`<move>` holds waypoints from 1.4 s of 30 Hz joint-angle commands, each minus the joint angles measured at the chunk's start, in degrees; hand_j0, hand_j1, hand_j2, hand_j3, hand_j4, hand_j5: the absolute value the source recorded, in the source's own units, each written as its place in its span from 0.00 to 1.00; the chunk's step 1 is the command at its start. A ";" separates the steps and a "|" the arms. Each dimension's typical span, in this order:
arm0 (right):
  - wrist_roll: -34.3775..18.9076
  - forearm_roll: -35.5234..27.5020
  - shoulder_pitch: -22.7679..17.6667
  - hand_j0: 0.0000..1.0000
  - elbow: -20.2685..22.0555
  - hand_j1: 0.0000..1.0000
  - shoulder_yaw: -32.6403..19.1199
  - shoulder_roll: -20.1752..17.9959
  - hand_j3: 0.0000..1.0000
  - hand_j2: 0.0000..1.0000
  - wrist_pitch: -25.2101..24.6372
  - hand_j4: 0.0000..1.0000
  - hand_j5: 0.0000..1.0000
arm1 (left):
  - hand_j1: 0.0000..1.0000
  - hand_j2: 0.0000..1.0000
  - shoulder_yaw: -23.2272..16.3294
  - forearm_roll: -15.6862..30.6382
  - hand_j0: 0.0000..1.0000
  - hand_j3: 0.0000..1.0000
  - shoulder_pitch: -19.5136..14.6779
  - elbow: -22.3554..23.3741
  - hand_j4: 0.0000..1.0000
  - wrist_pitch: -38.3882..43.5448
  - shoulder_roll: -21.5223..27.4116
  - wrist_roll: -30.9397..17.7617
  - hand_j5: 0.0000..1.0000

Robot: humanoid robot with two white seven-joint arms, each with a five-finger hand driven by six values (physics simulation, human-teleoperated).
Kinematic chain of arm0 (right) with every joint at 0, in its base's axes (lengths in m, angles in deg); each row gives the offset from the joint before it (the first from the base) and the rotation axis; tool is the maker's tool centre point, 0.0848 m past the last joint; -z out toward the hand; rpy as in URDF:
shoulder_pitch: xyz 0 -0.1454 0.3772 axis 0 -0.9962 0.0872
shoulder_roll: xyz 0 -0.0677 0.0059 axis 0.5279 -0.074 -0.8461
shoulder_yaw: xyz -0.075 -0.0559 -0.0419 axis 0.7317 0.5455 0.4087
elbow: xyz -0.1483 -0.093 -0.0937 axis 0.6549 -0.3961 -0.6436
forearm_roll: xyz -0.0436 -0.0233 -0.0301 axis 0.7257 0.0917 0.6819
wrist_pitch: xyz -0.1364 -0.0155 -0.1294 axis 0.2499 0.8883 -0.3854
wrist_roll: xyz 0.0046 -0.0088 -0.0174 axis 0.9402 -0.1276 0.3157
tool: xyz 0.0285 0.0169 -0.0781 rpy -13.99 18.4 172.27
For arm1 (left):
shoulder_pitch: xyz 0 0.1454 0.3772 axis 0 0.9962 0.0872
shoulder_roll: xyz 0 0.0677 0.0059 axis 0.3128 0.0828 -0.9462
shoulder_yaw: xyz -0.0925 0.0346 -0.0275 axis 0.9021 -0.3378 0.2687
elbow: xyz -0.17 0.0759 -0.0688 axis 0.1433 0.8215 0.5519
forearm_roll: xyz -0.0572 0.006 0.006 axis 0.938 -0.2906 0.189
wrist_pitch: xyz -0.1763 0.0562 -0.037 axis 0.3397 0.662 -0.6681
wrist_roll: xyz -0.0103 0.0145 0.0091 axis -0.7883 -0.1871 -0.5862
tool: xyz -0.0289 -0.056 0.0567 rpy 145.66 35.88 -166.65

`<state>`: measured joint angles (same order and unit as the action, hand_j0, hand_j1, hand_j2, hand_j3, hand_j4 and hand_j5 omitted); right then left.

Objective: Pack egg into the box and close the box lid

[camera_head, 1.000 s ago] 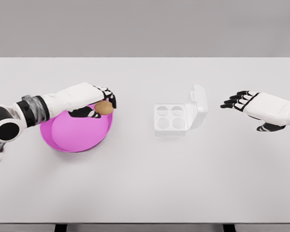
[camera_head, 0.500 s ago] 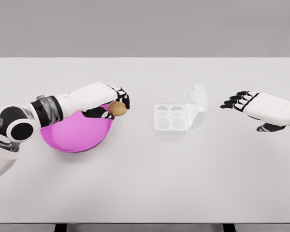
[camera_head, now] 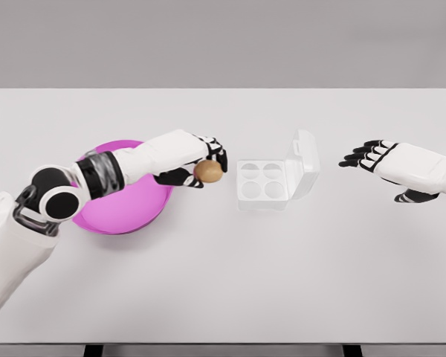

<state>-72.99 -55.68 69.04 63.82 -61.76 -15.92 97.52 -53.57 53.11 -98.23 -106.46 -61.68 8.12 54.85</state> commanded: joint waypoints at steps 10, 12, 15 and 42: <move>0.03 -0.30 0.00 1.00 0.03 1.00 -0.01 -0.06 1.00 1.00 -0.16 1.00 1.00 | 0.30 0.30 -0.92 -3.72 0.30 0.30 0.09 0.57 0.30 0.15 -5.19 0.04 0.30; 0.03 -0.30 0.00 1.00 0.03 1.00 -0.01 -0.06 1.00 1.00 -0.16 1.00 1.00 | 0.30 0.30 -1.27 -4.07 0.30 0.30 0.09 0.92 0.30 0.15 -5.80 0.04 0.30; 0.03 -0.30 0.00 1.00 -0.06 1.00 -0.01 -0.06 1.00 1.00 -0.16 1.00 1.00 | 0.30 0.30 -1.27 -6.10 0.30 0.30 0.18 1.36 0.30 0.24 -7.82 0.04 0.30; 0.03 -0.47 -0.53 1.00 0.56 1.00 -0.10 0.03 1.00 1.00 -0.16 1.00 1.00 | 0.31 0.31 -4.09 -10.75 0.31 0.31 -4.39 15.86 0.31 0.07 -17.14 0.04 0.31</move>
<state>-72.99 -55.86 68.60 64.36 -61.85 -15.89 97.52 -57.29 42.31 -102.71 -91.90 -61.62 -8.27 54.85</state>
